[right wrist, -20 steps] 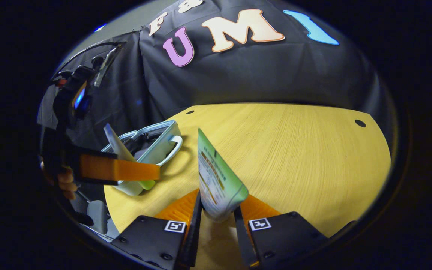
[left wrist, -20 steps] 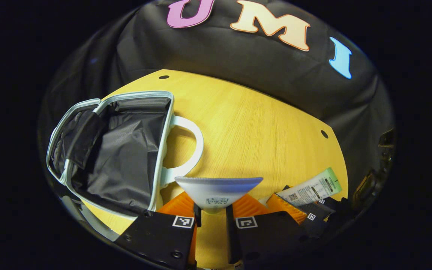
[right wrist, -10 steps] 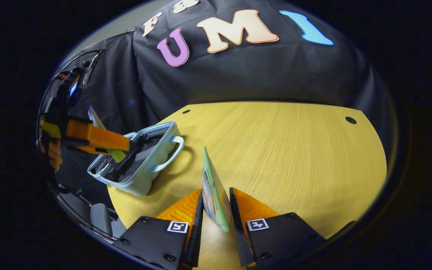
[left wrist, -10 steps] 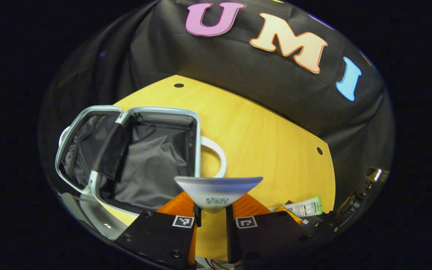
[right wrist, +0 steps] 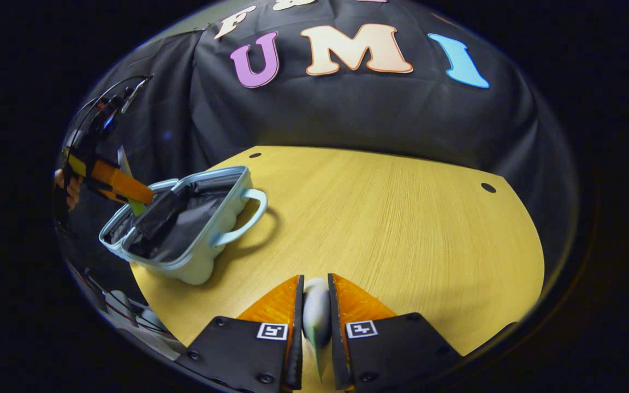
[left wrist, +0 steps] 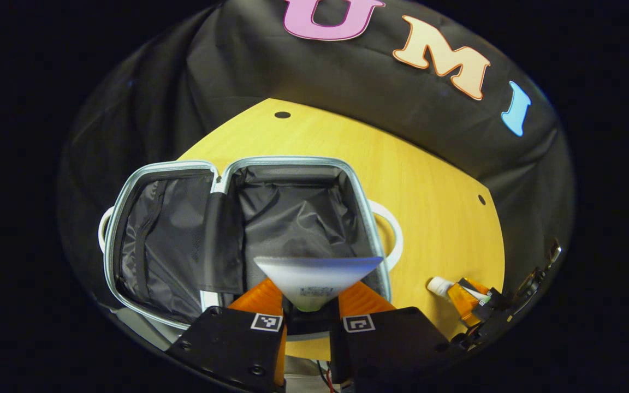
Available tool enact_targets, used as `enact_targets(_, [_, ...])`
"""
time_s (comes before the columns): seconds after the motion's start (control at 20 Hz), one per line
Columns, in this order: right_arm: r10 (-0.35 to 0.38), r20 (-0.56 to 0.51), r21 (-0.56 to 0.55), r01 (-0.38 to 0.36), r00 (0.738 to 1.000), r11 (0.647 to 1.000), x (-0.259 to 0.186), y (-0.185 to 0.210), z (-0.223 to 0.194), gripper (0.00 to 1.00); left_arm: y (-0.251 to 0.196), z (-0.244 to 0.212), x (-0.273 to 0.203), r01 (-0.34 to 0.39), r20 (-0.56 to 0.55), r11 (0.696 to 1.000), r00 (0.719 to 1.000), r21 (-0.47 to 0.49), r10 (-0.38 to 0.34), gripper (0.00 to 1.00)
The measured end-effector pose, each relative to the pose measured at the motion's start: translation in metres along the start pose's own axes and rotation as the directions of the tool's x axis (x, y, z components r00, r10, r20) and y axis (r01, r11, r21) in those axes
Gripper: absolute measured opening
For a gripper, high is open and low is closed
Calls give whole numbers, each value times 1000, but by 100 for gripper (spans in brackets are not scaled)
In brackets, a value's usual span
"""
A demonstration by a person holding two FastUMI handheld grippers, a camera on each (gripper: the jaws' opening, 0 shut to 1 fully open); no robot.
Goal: First open the suitcase, pack the skin care products into it, and then close the suitcase.
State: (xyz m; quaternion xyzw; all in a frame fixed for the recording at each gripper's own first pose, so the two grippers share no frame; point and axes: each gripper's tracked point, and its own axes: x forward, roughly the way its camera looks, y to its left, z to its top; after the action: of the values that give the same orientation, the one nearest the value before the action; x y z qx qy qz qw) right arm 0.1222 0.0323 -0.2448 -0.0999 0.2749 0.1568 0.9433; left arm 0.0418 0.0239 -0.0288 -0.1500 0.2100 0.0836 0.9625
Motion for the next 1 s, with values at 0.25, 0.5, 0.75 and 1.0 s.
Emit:
enact_targets(0.25, [5,0,9,-5,1000,1000,-8,24,20,24,22,8,1,16,-21,1000,1000,-11,-16,26])
enact_targets(0.5, [85,-4,27,-84,996,996,-24,72,65,24,32,-24,8,49,-210,999,976,-6,-49,26])
enact_targets(0.75, [208,-54,41,-206,977,978,-30,140,85,24,41,-63,16,100,-453,994,888,36,-73,26])
enact_targets(1.0, [265,-141,7,-267,954,964,-20,180,80,24,47,-88,33,130,-573,991,815,28,-91,26])
